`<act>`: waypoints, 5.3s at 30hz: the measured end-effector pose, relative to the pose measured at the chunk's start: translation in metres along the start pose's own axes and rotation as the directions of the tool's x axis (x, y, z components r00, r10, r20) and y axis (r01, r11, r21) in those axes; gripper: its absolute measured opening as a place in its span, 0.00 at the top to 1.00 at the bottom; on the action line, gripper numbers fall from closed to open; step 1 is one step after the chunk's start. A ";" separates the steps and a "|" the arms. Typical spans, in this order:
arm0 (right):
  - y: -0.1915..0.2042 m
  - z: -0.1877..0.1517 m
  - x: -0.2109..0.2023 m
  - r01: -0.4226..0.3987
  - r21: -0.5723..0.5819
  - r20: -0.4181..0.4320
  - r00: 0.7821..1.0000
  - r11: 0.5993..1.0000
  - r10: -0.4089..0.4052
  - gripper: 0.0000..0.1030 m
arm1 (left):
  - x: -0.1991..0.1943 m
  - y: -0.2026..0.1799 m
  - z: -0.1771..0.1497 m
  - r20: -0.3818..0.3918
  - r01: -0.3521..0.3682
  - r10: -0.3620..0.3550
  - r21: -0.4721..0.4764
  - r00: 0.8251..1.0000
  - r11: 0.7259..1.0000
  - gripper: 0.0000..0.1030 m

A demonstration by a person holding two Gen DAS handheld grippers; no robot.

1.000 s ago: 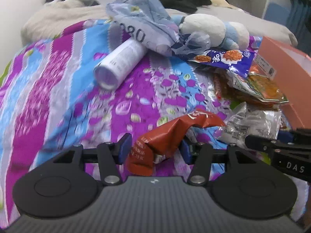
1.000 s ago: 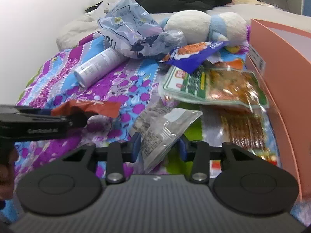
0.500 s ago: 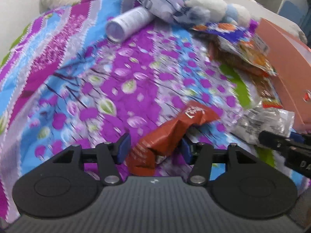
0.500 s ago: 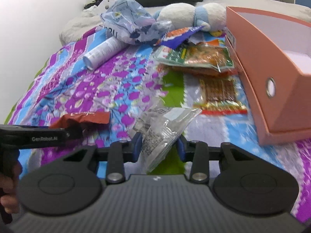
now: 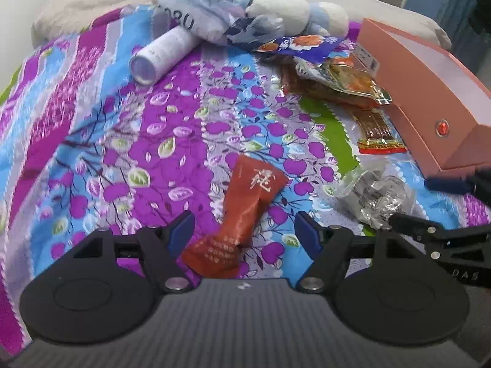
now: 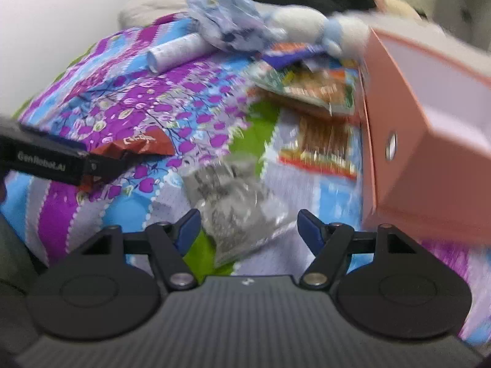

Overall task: Organize snacks
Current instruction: 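Grasp the dark red packet with the left tool while the right tool grasps the clear bag, then lift both held packets and carry them over the pink box, then open both tools to drop the packets into the pink box, then withdraw both tools from the box back toward the snack pile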

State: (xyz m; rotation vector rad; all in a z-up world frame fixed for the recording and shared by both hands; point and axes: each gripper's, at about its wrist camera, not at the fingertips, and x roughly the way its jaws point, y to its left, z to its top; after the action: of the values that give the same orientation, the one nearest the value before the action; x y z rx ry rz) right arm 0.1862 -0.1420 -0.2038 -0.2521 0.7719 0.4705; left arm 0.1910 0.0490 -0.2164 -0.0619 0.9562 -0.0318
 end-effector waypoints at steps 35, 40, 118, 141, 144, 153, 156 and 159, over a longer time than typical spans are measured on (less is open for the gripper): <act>0.003 0.006 0.037 -0.089 0.013 -0.080 0.993 0.996 0.089 0.39 | 0.030 0.002 0.005 -0.022 0.024 -0.028 -0.150 0.999 0.988 0.60; -0.003 0.006 0.027 -0.058 0.099 -0.063 0.996 0.993 0.065 0.39 | 0.021 -0.003 0.006 -0.005 0.023 -0.024 -0.162 1.000 0.987 0.60; -0.299 0.053 -0.056 0.296 0.494 -0.138 0.955 0.817 -0.263 0.39 | 0.035 -0.312 0.264 -0.093 0.343 -0.333 0.119 0.938 0.932 0.60; -0.258 0.077 -0.111 0.243 0.489 0.078 0.944 0.838 -0.319 0.33 | -0.026 -0.239 0.267 0.114 0.372 -0.383 0.103 0.917 0.922 0.34; -0.238 0.083 -0.123 0.235 0.466 0.139 0.933 0.853 -0.333 0.33 | -0.041 -0.220 0.259 0.167 0.352 -0.367 0.115 0.915 0.929 0.34; -0.173 0.091 -0.126 0.190 0.363 0.261 0.919 0.912 -0.295 0.33 | -0.068 -0.151 0.214 0.261 0.292 -0.297 0.058 0.918 0.955 0.34; -0.154 0.091 -0.124 0.171 0.346 0.287 0.917 0.922 -0.278 0.33 | -0.071 -0.133 0.199 0.276 0.246 -0.253 0.063 0.927 0.967 0.34; -0.136 0.091 -0.121 0.156 0.331 0.308 0.914 0.931 -0.263 0.33 | -0.074 -0.116 0.185 0.294 0.210 -0.217 0.057 0.931 0.976 0.34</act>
State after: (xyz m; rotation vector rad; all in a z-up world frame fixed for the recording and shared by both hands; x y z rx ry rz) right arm 0.2338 -0.2631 -0.0478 0.0349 0.4514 0.1769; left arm 0.2998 -0.0555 -0.0424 -0.1446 0.6426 -0.2299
